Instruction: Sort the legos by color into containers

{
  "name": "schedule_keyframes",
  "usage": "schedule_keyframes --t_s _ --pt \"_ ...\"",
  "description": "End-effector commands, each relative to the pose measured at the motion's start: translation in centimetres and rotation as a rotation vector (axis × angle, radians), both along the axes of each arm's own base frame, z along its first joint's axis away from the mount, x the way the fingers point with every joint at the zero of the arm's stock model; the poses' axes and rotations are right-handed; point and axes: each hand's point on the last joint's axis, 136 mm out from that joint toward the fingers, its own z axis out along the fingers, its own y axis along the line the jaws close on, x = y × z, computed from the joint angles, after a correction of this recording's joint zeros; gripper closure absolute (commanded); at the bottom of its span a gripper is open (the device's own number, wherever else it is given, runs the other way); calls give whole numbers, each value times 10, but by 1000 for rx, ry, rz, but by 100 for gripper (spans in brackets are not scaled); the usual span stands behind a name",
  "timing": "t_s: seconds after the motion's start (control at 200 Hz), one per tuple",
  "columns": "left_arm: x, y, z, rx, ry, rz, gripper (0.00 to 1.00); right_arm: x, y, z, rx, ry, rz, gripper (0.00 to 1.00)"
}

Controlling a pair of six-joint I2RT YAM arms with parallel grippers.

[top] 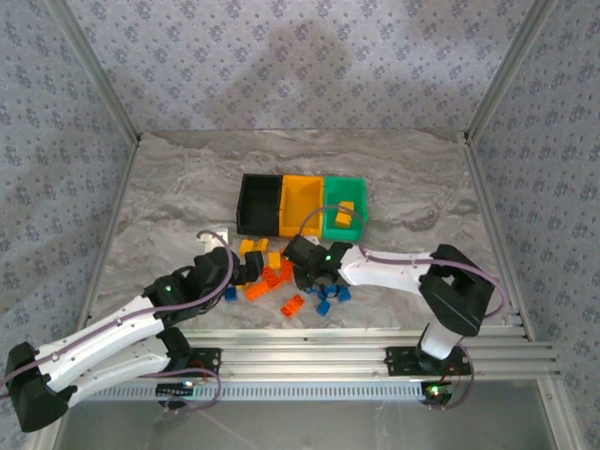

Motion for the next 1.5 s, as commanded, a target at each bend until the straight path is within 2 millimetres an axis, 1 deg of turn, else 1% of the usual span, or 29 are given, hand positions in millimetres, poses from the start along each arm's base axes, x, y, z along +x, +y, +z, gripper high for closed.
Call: schedule_keyframes --t_s 0.0,0.085,0.13,0.195,0.205,0.215,0.24,0.315,0.34,0.41,0.49,0.565,0.63,0.665,0.72,0.76,0.815,0.899,0.954,1.059,1.159,1.264,1.284,1.364,1.389,1.394,1.404,1.469,1.499 --pt "2 7 4 5 -10 38 0 15 -4 49 51 -105 -10 75" --pt "2 7 4 -4 -14 37 0 38 -8 76 102 -148 -54 75" --pt "3 6 5 -10 -15 37 0 54 -8 87 114 -176 -52 75" --pt "2 6 3 -9 -11 32 0 77 -9 96 133 -196 -88 75" --pt "2 6 3 -8 -10 33 0 80 -10 93 129 -193 -91 75" --pt "2 6 3 -9 -11 33 0 87 -6 101 146 -208 -95 75" --pt "2 5 3 -10 -10 32 0 97 -3 104 154 -215 -100 75" --pt "1 5 0 -4 -1 25 0 122 0 100 146 -213 -118 75" --pt "0 5 0 -5 0 22 0 131 2 101 146 -217 -125 75" --pt "-1 3 -4 -3 8 8 0 153 3 92 125 -210 -144 75" --pt "-2 2 -7 -11 14 6 0 175 7 83 115 -198 -162 75" --pt "-2 2 -9 -22 15 7 0 188 9 76 93 -190 -174 74" --pt "-2 1 -9 -34 13 7 0 195 10 68 69 -178 -181 73" --pt "-2 -1 -9 -41 9 0 0 198 10 67 64 -179 -186 71" --pt "-2 -2 -9 -50 4 -7 0 202 12 65 60 -177 -189 64" --pt "-3 -2 -8 -55 3 -12 0 204 13 67 61 -179 -187 58" --pt "-3 -4 -7 -51 1 -25 0 206 16 75 73 -192 -187 52" --pt "-4 -4 -5 -32 10 -36 0 208 15 93 98 -231 -195 42" --pt "-4 -2 -4 -14 20 -35 0 205 14 108 117 -254 -195 37" --pt "-5 -5 -5 3 38 -59 0 193 9 133 169 -294 -199 33" --pt "-8 -19 -11 5 73 -129 1 171 0 143 207 -311 -197 31" --pt "-13 -38 -26 43 154 -224 5 148 -15 139 223 -307 -210 31" --pt "-14 -41 -30 54 173 -237 5 144 -20 135 221 -301 -215 30" --pt "-15 -54 -45 102 239 -289 9 131 -34 127 231 -288 -237 30" --pt "-15 -59 -50 116 256 -305 11 128 -36 129 241 -291 -242 30" --pt "-15 -59 -51 120 259 -307 11 126 -38 123 232 -281 -243 30" --pt "-14 -61 -52 123 263 -312 12 123 -41 118 226 -273 -246 30" --pt "-16 -74 -61 142 300 -351 16 114 -51 111 218 -265 -259 30" --pt "-17 -81 -62 145 308 -370 18 111 -55 109 213 -263 -261 30"
